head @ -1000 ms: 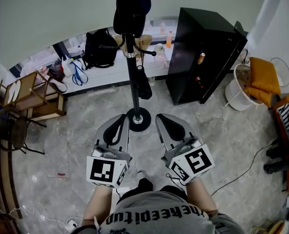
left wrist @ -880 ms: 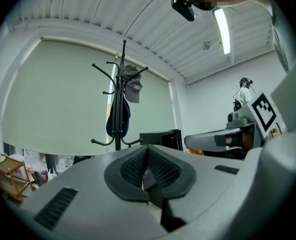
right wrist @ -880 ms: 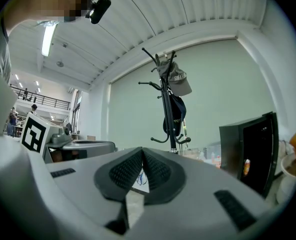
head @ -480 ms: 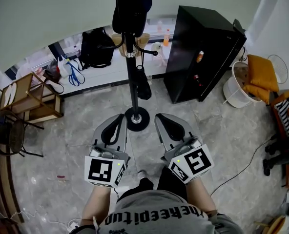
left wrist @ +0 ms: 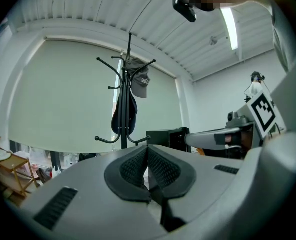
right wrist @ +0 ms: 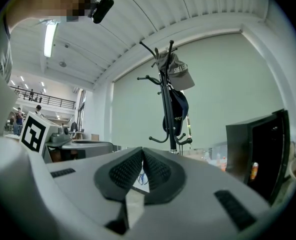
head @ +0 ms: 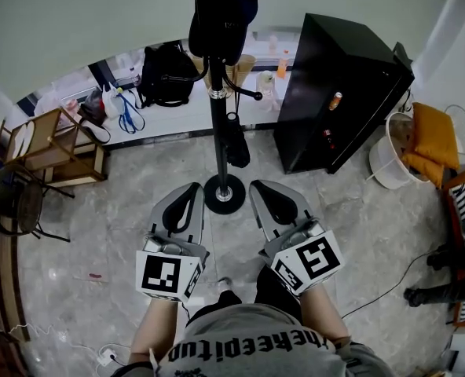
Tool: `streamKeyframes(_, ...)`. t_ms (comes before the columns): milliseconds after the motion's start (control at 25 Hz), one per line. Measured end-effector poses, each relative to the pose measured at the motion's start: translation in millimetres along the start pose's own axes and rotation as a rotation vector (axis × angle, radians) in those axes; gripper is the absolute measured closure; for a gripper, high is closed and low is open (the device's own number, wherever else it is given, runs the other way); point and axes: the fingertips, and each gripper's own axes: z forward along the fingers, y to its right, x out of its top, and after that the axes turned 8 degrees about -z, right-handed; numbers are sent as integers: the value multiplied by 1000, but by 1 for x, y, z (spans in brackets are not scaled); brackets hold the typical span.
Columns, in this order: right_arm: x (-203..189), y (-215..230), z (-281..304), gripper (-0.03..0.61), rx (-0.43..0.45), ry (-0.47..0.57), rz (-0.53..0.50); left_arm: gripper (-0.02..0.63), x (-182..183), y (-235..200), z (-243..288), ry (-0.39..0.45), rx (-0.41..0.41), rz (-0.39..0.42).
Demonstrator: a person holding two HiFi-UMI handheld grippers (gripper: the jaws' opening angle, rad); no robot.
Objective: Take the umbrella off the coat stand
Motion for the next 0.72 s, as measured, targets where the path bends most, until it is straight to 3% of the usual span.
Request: streamKeyframes(720, -5, 84, 37, 566, 167, -3, -4, 598, 3, 11, 74, 22, 170, -21)
